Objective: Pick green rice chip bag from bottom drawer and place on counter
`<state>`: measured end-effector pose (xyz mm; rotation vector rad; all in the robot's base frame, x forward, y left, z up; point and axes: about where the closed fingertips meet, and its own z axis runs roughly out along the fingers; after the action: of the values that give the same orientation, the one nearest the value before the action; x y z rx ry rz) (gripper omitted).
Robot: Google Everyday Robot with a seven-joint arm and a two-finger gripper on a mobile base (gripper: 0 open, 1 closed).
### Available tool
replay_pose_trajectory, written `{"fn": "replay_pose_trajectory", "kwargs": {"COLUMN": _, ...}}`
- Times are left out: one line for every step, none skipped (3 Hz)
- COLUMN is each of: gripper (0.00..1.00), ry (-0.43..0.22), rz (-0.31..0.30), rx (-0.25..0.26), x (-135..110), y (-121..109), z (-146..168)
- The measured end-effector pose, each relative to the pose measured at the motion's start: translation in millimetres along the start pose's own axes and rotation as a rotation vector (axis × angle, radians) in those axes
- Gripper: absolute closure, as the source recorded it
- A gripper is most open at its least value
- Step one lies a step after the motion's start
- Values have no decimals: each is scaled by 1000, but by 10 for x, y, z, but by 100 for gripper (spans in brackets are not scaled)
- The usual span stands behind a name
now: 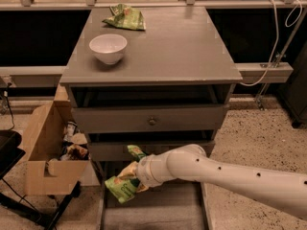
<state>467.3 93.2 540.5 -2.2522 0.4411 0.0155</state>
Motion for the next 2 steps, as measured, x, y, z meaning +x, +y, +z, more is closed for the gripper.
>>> {"fn": "replay_pose_trajectory", "kwargs": {"gripper": 100, "ry": 8, "rz": 1, "rx": 13, "x": 16, "y": -67, "z": -87}}
{"fn": "replay_pose_trajectory", "kwargs": {"gripper": 100, "ry": 25, "rz": 1, "rx": 64, "x": -11, "y": -326, "z": -531}}
